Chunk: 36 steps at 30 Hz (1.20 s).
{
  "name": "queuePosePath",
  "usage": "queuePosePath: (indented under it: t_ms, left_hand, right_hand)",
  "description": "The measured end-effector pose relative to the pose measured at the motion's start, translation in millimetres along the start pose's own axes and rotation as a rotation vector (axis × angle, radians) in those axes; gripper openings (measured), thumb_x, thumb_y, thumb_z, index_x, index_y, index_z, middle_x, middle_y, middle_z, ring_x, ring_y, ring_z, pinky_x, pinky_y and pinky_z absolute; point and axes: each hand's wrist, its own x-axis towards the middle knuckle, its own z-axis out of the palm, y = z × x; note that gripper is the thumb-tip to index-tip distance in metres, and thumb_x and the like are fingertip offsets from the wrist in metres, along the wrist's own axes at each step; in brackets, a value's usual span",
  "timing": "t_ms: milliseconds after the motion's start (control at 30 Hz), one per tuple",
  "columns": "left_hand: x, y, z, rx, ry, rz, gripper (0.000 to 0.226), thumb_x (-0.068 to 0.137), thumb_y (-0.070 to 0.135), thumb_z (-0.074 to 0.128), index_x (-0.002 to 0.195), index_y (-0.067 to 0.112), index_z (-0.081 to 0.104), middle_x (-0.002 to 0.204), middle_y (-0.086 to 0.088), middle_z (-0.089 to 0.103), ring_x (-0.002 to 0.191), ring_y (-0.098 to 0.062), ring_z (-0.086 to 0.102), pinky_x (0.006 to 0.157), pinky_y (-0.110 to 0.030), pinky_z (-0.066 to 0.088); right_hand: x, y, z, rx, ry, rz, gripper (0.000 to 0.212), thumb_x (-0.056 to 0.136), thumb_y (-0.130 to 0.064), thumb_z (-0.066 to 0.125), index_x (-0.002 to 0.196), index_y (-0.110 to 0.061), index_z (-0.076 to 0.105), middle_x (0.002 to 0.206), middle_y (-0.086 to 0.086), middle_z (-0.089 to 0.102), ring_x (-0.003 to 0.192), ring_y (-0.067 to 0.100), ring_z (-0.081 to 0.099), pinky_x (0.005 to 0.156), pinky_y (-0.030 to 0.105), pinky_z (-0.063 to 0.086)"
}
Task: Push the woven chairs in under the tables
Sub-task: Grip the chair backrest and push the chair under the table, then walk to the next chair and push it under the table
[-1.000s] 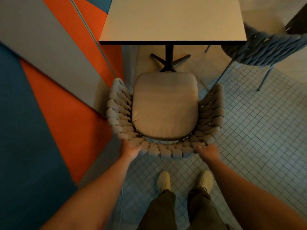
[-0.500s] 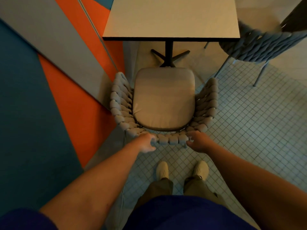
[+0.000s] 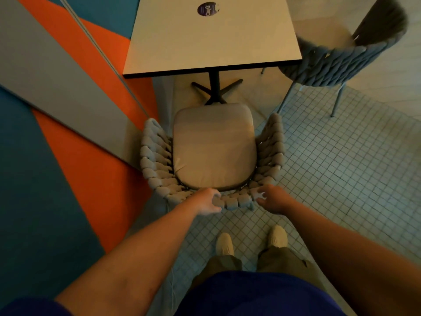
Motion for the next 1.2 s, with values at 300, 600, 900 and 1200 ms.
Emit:
queuePosePath:
  t_ms: [300, 600, 900, 1200]
  left_hand:
    - [22, 67, -1, 0.099, -0.031, 0.038, 0.061, 0.094, 0.034, 0.070, 0.148, 0.015, 0.048, 0.149, -0.010, 0.052, 0.133, -0.025, 0.053, 0.105, -0.032, 0.046]
    - [69, 195, 37, 0.098, -0.023, 0.052, 0.059, 0.092, 0.032, 0.072, 0.143, 0.015, 0.050, 0.144, -0.010, 0.055, 0.125, -0.027, 0.057, 0.105, -0.038, 0.049]
    - [111, 317, 93, 0.021, -0.044, 0.031, 0.058, 0.095, 0.033, 0.069, 0.145, 0.015, 0.047, 0.146, -0.011, 0.053, 0.130, -0.028, 0.055, 0.107, -0.043, 0.049]
    - [159, 385, 88, 0.022, -0.013, 0.020, 0.056, 0.092, 0.036, 0.071, 0.141, 0.018, 0.051, 0.141, -0.008, 0.056, 0.126, -0.024, 0.056, 0.106, -0.042, 0.049]
  right_hand:
    - [-7, 52, -18, 0.122, 0.027, 0.068, 0.052, 0.096, -0.038, 0.056, 0.141, -0.015, 0.048, 0.139, 0.009, 0.055, 0.127, 0.026, 0.052, 0.102, 0.038, 0.044]
    - [-20, 176, -81, 0.240, 0.059, 0.129, 0.051, 0.097, -0.033, 0.057, 0.142, -0.012, 0.047, 0.142, 0.012, 0.052, 0.130, 0.028, 0.050, 0.108, 0.040, 0.042]
    - [-29, 300, -144, 0.266, 0.032, 0.141, 0.052, 0.096, -0.034, 0.058, 0.143, -0.013, 0.048, 0.140, 0.011, 0.055, 0.130, 0.026, 0.051, 0.107, 0.039, 0.040]
    - [-5, 361, -202, 0.269, 0.025, 0.163, 0.053, 0.096, -0.036, 0.059, 0.142, -0.014, 0.047, 0.138, 0.012, 0.057, 0.129, 0.026, 0.052, 0.107, 0.039, 0.041]
